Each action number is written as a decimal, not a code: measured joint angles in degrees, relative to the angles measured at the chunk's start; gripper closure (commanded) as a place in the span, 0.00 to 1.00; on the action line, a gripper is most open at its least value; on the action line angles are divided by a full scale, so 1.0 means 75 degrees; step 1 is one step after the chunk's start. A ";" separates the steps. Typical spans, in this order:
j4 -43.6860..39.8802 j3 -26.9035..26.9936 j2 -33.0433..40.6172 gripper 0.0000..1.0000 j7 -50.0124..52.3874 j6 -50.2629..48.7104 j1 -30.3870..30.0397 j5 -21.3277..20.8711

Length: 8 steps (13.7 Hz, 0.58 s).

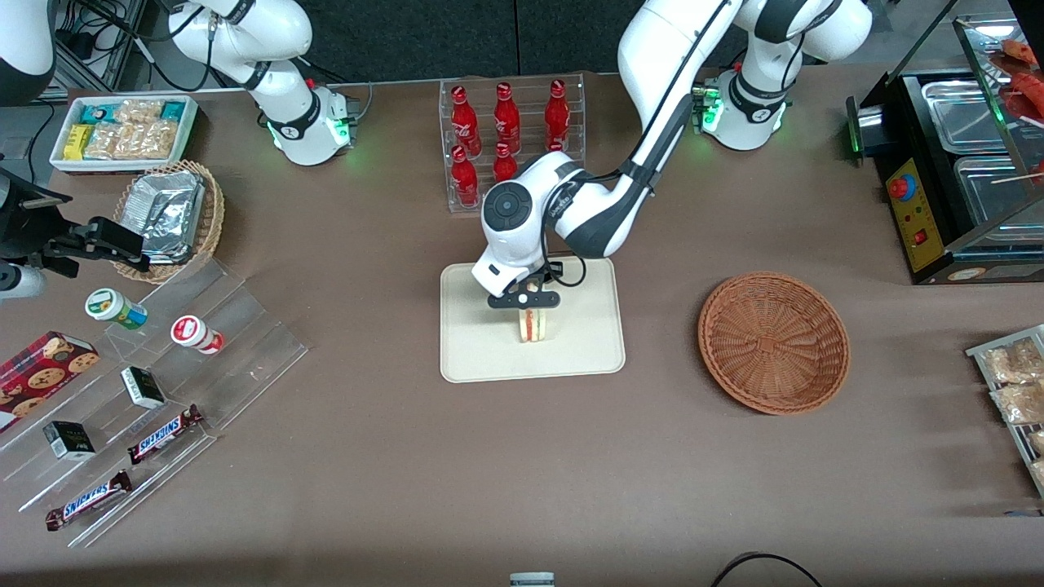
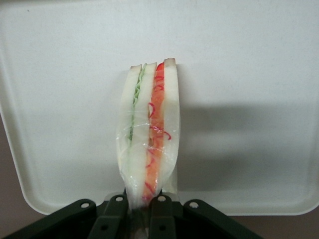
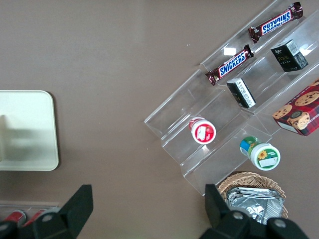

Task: Place sandwich from basket to tray
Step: 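Lower the sandwich upright onto the tray and open the left gripper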

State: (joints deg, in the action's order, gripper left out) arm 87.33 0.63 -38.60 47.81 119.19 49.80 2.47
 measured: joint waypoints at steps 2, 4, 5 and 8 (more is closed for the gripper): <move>0.0000 0.0000 -0.0125 0.84 0.0097 0.0053 0.0058 0.0000; -0.0001 0.0000 -0.0218 0.16 0.0142 0.0100 0.0105 -0.0001; -0.0006 0.0000 -0.0220 0.07 0.0145 0.0109 0.0116 -0.0002; -0.0029 0.0005 -0.0221 0.01 0.0146 0.0106 0.0125 -0.0003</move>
State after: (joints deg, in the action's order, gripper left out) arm 87.11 0.67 -40.26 48.91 119.98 50.74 2.45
